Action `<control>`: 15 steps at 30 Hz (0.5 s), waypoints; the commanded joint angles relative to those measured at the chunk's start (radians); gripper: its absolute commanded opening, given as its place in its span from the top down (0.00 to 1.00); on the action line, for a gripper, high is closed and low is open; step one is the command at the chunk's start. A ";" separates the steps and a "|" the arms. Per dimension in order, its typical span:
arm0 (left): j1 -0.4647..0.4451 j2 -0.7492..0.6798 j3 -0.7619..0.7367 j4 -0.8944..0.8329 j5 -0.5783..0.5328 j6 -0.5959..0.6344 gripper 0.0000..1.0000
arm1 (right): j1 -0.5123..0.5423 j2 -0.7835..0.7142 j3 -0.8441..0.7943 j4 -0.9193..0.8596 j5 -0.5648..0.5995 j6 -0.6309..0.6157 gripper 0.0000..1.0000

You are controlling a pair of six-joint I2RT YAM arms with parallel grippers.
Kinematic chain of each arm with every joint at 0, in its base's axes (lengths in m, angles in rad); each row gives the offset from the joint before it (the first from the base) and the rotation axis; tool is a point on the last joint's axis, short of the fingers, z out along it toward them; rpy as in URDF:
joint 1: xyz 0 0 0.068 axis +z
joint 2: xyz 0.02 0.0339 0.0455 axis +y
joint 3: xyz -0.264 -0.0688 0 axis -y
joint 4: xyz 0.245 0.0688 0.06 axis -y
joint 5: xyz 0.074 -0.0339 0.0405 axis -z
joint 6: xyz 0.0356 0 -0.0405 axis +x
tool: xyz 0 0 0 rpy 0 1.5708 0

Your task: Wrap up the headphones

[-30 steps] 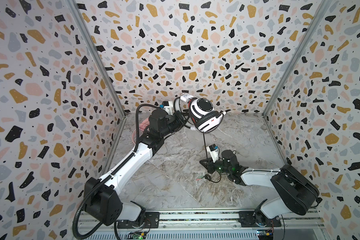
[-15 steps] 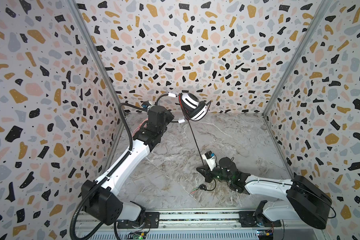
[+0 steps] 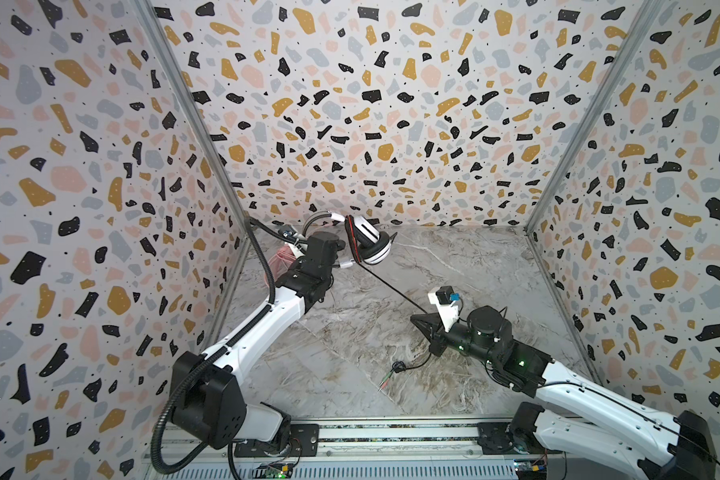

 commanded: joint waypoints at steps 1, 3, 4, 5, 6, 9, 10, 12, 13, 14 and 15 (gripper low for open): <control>0.006 -0.064 -0.021 0.127 -0.136 0.005 1.00 | 0.006 -0.033 0.062 -0.115 0.035 -0.008 1.00; -0.005 -0.075 -0.055 0.139 -0.145 0.046 1.00 | 0.005 -0.034 0.090 -0.139 0.046 -0.016 1.00; -0.012 -0.079 -0.070 0.150 -0.148 0.067 1.00 | 0.006 -0.035 0.099 -0.148 0.048 -0.017 1.00; -0.022 -0.082 -0.086 0.168 -0.148 0.095 1.00 | 0.006 -0.039 0.106 -0.154 0.052 -0.021 1.00; -0.031 -0.082 -0.095 0.170 -0.149 0.119 1.00 | 0.006 -0.044 0.111 -0.156 0.058 -0.023 1.00; -0.059 -0.081 -0.105 0.147 -0.168 0.169 1.00 | 0.005 -0.051 0.133 -0.168 0.083 -0.037 1.00; -0.069 -0.081 -0.111 0.146 -0.176 0.183 1.00 | 0.006 -0.050 0.146 -0.179 0.089 -0.042 1.00; -0.097 -0.079 -0.121 0.146 -0.200 0.221 1.00 | 0.005 -0.051 0.171 -0.199 0.096 -0.056 1.00; -0.112 -0.078 -0.125 0.145 -0.216 0.239 1.00 | 0.006 -0.053 0.177 -0.204 0.098 -0.062 1.00; -0.128 -0.075 -0.128 0.140 -0.233 0.256 1.00 | 0.005 -0.052 0.190 -0.210 0.101 -0.068 1.00; -0.144 -0.070 -0.126 0.127 -0.244 0.269 1.00 | 0.006 -0.050 0.206 -0.217 0.108 -0.079 1.00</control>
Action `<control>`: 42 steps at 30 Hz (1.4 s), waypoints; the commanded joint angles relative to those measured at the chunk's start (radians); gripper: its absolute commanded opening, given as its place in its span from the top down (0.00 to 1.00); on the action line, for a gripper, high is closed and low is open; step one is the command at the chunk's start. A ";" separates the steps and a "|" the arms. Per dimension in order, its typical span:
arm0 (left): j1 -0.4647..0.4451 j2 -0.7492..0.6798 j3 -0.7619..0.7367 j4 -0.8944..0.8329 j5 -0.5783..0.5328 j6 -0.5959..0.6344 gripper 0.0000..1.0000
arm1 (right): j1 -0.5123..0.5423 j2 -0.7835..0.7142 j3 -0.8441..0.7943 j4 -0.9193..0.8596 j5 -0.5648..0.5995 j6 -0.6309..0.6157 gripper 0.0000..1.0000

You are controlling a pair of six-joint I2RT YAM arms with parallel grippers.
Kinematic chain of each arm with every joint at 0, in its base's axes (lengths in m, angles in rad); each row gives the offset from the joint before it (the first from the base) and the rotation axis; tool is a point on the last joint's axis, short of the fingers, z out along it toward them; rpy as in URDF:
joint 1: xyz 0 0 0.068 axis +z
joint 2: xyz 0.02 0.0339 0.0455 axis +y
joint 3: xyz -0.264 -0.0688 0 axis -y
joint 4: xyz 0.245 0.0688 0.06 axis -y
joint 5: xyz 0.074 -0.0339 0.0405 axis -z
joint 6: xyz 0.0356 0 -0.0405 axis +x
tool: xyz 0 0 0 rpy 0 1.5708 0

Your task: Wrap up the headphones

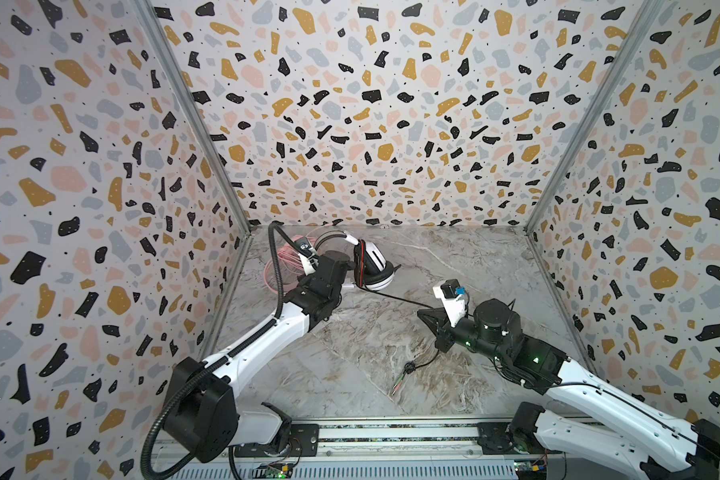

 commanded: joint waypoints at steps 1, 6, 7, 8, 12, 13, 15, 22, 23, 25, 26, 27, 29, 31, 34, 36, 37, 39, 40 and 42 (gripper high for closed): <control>-0.031 -0.010 0.003 0.070 -0.128 0.072 1.00 | 0.004 -0.030 0.087 -0.025 0.038 -0.045 1.00; -0.068 0.003 -0.014 0.023 -0.133 0.082 1.00 | 0.003 0.015 0.174 -0.086 0.056 -0.097 1.00; -0.076 0.004 -0.017 0.015 -0.134 0.081 1.00 | 0.003 0.025 0.190 -0.094 0.059 -0.109 1.00; -0.086 0.005 -0.022 0.010 -0.138 0.082 1.00 | 0.001 0.037 0.207 -0.102 0.058 -0.121 1.00; -0.112 0.014 -0.041 0.012 -0.150 0.087 1.00 | -0.014 0.110 0.299 -0.170 0.051 -0.164 1.00; -0.119 0.021 -0.044 0.011 -0.152 0.090 1.00 | -0.015 0.125 0.320 -0.179 0.051 -0.174 1.00; -0.133 0.035 -0.040 -0.008 -0.149 0.092 1.00 | -0.024 0.147 0.358 -0.188 0.050 -0.191 1.00; -0.167 0.072 -0.030 -0.019 -0.022 0.198 1.00 | -0.107 0.200 0.446 -0.196 -0.002 -0.218 1.00; -0.168 0.065 -0.038 -0.015 -0.003 0.195 1.00 | -0.126 0.204 0.445 -0.190 -0.012 -0.219 1.00; -0.171 0.042 -0.064 0.013 0.033 0.200 1.00 | -0.173 0.213 0.449 -0.182 -0.046 -0.216 1.00; -0.173 0.031 -0.076 0.031 0.048 0.202 1.00 | -0.201 0.219 0.448 -0.179 -0.069 -0.214 1.00; -0.175 0.023 -0.085 0.039 0.056 0.203 1.00 | -0.214 0.221 0.445 -0.173 -0.081 -0.213 1.00; -0.179 0.003 -0.096 0.046 0.085 0.215 1.00 | -0.263 0.226 0.435 -0.153 -0.113 -0.207 1.00; -0.182 -0.013 -0.098 0.044 0.116 0.225 1.00 | -0.303 0.240 0.438 -0.144 -0.155 -0.198 1.00; -0.186 -0.038 -0.116 0.061 0.166 0.249 1.00 | -0.336 0.254 0.438 -0.129 -0.189 -0.194 1.00; -0.186 -0.052 -0.129 0.069 0.225 0.274 1.00 | -0.349 0.254 0.434 -0.119 -0.190 -0.198 1.00; -0.186 -0.062 -0.138 0.078 0.256 0.285 1.00 | -0.359 0.253 0.428 -0.108 -0.192 -0.198 1.00; -0.186 -0.078 -0.156 0.088 0.303 0.293 1.00 | -0.385 0.255 0.428 -0.097 -0.215 -0.191 1.00; -0.186 -0.082 -0.165 0.097 0.334 0.304 1.00 | -0.397 0.257 0.431 -0.096 -0.233 -0.187 1.00; -0.188 -0.081 -0.175 0.104 0.385 0.316 1.00 | -0.412 0.262 0.431 -0.089 -0.249 -0.184 1.00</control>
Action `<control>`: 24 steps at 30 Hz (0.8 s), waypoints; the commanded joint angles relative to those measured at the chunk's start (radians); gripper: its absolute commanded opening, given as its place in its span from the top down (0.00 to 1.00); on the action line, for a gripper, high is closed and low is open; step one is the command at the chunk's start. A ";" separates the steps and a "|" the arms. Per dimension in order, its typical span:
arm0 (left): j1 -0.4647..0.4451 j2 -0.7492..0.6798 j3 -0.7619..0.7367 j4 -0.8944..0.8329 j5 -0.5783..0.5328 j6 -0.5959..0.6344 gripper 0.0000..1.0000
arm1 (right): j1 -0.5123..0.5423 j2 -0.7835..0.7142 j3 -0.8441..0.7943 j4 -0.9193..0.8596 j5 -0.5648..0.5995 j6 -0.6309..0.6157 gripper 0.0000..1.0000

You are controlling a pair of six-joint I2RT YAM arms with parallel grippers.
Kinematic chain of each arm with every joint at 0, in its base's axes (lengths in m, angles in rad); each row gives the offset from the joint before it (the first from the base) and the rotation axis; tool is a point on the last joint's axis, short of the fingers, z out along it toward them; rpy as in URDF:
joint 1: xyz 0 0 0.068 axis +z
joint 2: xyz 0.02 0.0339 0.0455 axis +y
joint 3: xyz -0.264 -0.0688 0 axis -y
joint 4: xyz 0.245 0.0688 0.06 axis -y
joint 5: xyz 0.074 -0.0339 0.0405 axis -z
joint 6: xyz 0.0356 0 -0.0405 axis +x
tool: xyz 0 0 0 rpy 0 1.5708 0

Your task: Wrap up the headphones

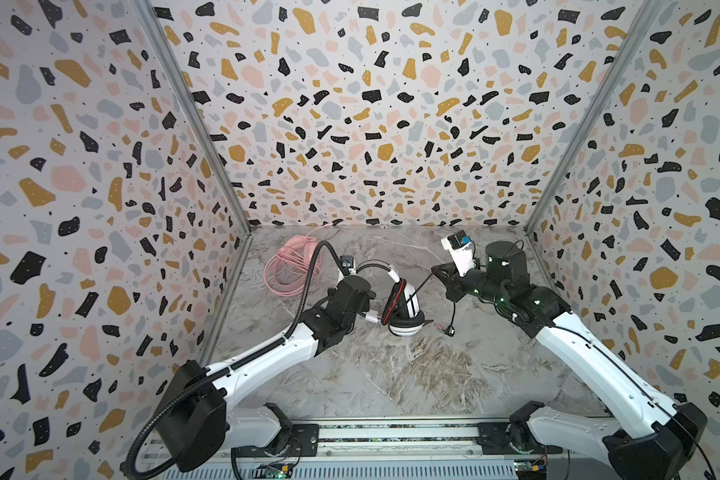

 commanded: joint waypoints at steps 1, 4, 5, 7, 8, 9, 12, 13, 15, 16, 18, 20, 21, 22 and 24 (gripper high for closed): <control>-0.003 -0.014 -0.034 0.003 0.121 0.081 1.00 | -0.044 -0.016 0.061 0.129 -0.017 0.021 1.00; -0.005 -0.018 -0.057 0.011 0.200 0.082 1.00 | -0.070 0.000 0.060 0.143 -0.039 0.034 1.00; -0.006 -0.025 -0.072 0.023 0.226 0.080 1.00 | -0.077 0.004 0.058 0.146 -0.052 0.040 1.00; -0.007 -0.044 -0.095 0.049 0.289 0.082 1.00 | -0.080 0.005 0.043 0.167 -0.067 0.053 1.00; -0.009 -0.056 -0.110 0.069 0.327 0.085 1.00 | -0.081 0.005 0.031 0.182 -0.074 0.062 1.00; -0.009 -0.065 -0.120 0.082 0.359 0.083 1.00 | -0.083 0.006 0.023 0.192 -0.081 0.070 1.00; -0.009 -0.075 -0.119 0.084 0.430 0.097 1.00 | -0.089 0.033 0.021 0.206 -0.106 0.083 1.00; -0.009 -0.073 -0.114 0.080 0.450 0.103 1.00 | -0.090 0.041 0.019 0.210 -0.120 0.087 1.00; -0.009 -0.068 -0.108 0.083 0.490 0.110 1.00 | -0.090 0.051 0.007 0.229 -0.144 0.099 1.00; -0.009 -0.069 -0.103 0.086 0.510 0.111 1.00 | -0.090 0.056 0.002 0.237 -0.149 0.104 1.00; -0.009 -0.070 -0.098 0.093 0.554 0.106 1.00 | -0.091 0.071 -0.011 0.249 -0.148 0.110 1.00; -0.009 -0.068 -0.094 0.108 0.599 0.096 1.00 | -0.091 0.088 -0.022 0.260 -0.160 0.118 1.00; -0.009 -0.066 -0.094 0.124 0.626 0.089 1.00 | -0.091 0.093 -0.034 0.268 -0.171 0.121 1.00; -0.009 -0.064 -0.092 0.139 0.651 0.084 1.00 | -0.091 0.094 -0.051 0.278 -0.176 0.123 0.99; -0.009 -0.058 -0.085 0.153 0.689 0.083 1.00 | -0.093 0.098 -0.082 0.290 -0.172 0.122 0.97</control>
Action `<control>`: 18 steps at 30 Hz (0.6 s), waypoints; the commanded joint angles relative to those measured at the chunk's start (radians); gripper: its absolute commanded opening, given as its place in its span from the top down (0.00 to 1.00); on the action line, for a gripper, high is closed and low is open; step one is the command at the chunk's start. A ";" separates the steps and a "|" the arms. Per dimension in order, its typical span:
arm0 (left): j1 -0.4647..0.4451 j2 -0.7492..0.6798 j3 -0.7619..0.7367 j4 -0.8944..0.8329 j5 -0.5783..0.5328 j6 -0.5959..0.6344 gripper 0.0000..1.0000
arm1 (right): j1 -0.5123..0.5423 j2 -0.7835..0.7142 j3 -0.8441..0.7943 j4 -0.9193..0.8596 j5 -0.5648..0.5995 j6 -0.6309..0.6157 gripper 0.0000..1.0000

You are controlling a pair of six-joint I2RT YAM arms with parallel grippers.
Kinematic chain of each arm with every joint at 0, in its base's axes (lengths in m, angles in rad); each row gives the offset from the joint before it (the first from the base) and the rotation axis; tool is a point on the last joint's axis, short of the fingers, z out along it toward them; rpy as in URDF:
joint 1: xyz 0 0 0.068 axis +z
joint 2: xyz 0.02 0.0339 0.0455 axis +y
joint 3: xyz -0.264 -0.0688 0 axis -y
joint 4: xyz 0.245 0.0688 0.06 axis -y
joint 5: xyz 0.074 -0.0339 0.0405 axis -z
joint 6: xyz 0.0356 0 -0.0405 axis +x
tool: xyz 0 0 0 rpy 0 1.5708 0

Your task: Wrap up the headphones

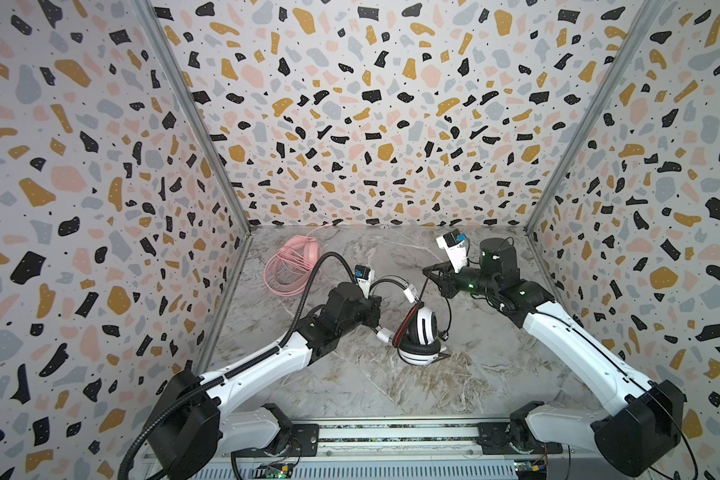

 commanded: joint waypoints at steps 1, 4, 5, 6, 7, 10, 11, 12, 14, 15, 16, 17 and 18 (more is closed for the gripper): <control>-0.010 -0.009 0.018 0.035 0.175 0.046 1.00 | -0.036 -0.002 -0.022 0.131 0.055 0.028 0.97; -0.010 -0.016 0.030 0.044 0.189 0.036 1.00 | -0.037 -0.006 -0.059 0.129 0.054 0.022 0.96; -0.009 -0.017 0.037 0.042 0.189 0.034 1.00 | -0.038 -0.012 -0.076 0.135 0.052 0.022 0.95; -0.009 -0.019 0.048 0.036 0.188 0.029 1.00 | -0.037 -0.021 -0.099 0.149 0.052 0.026 0.94; -0.009 -0.020 0.060 0.030 0.189 0.024 1.00 | -0.037 -0.027 -0.118 0.162 0.054 0.029 0.94; -0.007 -0.034 0.090 0.027 0.200 -0.019 1.00 | -0.041 -0.025 -0.161 0.189 0.045 0.043 0.92; -0.007 -0.038 0.100 0.030 0.214 -0.031 1.00 | -0.040 -0.023 -0.172 0.198 0.039 0.049 0.92; -0.007 -0.044 0.112 0.035 0.235 -0.043 1.00 | -0.041 -0.025 -0.191 0.213 0.032 0.055 0.91; -0.007 -0.056 0.133 0.038 0.257 -0.070 1.00 | -0.042 -0.026 -0.229 0.249 0.030 0.068 0.91; -0.007 -0.065 0.143 0.039 0.266 -0.086 1.00 | -0.043 -0.023 -0.245 0.268 0.032 0.076 0.90; -0.007 -0.074 0.151 0.041 0.271 -0.101 1.00 | -0.043 -0.018 -0.258 0.286 0.029 0.084 0.90; -0.006 -0.081 0.158 0.042 0.272 -0.111 1.00 | -0.043 -0.012 -0.268 0.298 0.024 0.090 0.90; -0.007 -0.090 0.167 0.039 0.275 -0.121 1.00 | -0.043 -0.003 -0.279 0.314 0.011 0.097 0.90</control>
